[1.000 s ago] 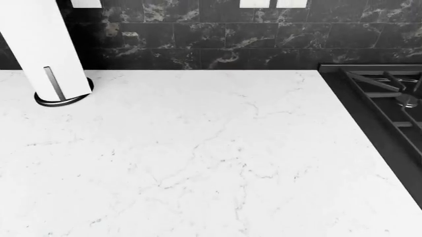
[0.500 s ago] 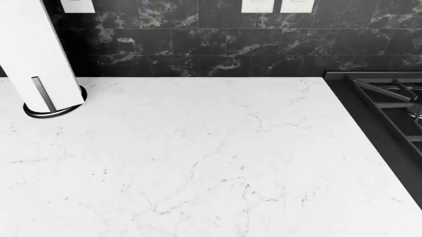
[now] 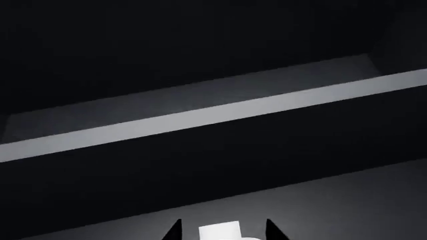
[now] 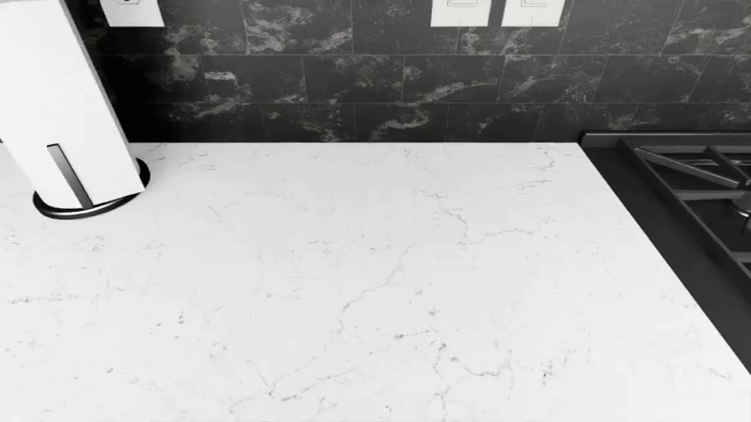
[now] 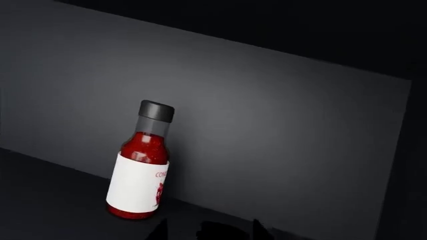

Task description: Pick and place the shaker into the drawer. Then close the cabinet.

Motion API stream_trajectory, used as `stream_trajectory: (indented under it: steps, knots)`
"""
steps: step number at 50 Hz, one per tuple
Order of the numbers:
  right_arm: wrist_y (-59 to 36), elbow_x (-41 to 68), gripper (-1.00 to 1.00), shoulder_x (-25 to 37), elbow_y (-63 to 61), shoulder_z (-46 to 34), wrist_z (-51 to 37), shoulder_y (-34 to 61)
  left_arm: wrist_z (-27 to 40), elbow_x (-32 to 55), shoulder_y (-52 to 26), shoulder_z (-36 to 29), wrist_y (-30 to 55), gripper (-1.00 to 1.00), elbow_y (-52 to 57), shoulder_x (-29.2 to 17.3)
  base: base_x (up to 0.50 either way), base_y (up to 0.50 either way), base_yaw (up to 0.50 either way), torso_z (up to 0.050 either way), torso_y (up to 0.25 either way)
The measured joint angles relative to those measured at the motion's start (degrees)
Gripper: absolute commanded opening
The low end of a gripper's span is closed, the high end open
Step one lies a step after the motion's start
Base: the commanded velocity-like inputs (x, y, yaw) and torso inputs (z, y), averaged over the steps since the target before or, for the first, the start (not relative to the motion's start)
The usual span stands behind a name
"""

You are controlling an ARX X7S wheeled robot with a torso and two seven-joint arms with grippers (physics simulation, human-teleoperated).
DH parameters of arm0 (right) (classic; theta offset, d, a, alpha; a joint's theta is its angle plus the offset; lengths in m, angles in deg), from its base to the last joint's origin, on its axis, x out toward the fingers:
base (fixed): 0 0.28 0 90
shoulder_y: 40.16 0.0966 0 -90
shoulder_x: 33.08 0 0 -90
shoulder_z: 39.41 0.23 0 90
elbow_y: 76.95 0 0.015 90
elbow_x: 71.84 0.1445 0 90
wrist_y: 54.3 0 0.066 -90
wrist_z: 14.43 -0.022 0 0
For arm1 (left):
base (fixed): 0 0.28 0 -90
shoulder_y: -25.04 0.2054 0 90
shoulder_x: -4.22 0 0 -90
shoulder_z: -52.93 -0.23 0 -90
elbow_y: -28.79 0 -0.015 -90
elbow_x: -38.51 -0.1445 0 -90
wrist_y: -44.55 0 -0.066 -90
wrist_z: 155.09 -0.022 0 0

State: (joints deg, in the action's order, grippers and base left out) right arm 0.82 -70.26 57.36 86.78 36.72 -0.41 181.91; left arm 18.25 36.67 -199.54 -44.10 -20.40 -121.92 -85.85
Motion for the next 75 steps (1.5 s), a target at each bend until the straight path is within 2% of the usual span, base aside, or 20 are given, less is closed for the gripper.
stream_trajectory:
  steps: [7, 16, 25, 57, 61, 64, 70, 75]
  knots:
    - [2.5, 0.8, -1.0, 0.6, -0.7, 3.4, -1.2, 0.7, -0.2, 0.0, -0.2, -0.3, -0.5, -1.0, 1.1, 0.0, 0.0, 0.0, 0.0, 0.0, 0.0]
    - [5.0, 4.0, -1.0, 2.1, -14.6, 10.1, -6.9, 2.0, -0.6, 1.0, -0.3, -0.6, -0.4, -1.0, 2.6, 0.1, 0.0, 0.0, 0.0, 0.0, 0.0]
    - [8.9, 4.3, -1.0, 3.0, -21.9, 12.6, -10.5, 2.5, -0.6, 2.6, -0.2, -1.5, -0.5, -1.0, 2.4, 0.1, -0.5, 0.0, 0.0, 0.0, 0.0]
    - [10.7, 2.9, -1.0, 2.8, -22.1, 14.1, -10.1, 2.9, -1.2, 6.3, -0.4, -3.7, -1.3, -1.0, -1.5, 0.1, -0.47, 0.0, 0.0, 0.0, 0.0]
    - [5.0, 4.1, -1.0, 2.8, -28.7, 14.2, -9.4, -1.1, -1.4, 9.0, -0.2, -6.3, -2.3, -1.0, -3.6, 0.0, 0.0, 0.0, 0.0, 0.0, 0.0]
    - [-3.1, 5.8, -1.0, 2.8, -39.7, 14.7, -9.6, -7.5, -0.1, 12.5, 3.3, -8.6, 1.3, -1.0, 0.0, -1.2, 0.0, 0.0, 0.0, 0.0, 0.0]
    - [-20.5, 9.8, -1.0, 2.1, -67.5, 17.2, -11.0, -21.8, 5.9, 20.0, 16.1, -9.7, 14.3, -1.0, 21.6, -5.4, 0.0, 0.0, 0.0, 0.0, 0.0]
    - [-31.6, 12.9, -1.0, 1.6, -85.3, 19.6, -12.3, -31.7, 10.8, 25.6, 25.8, -8.7, 23.6, -1.0, 39.8, -7.6, 0.0, 0.0, 0.0, 0.0, 0.0]
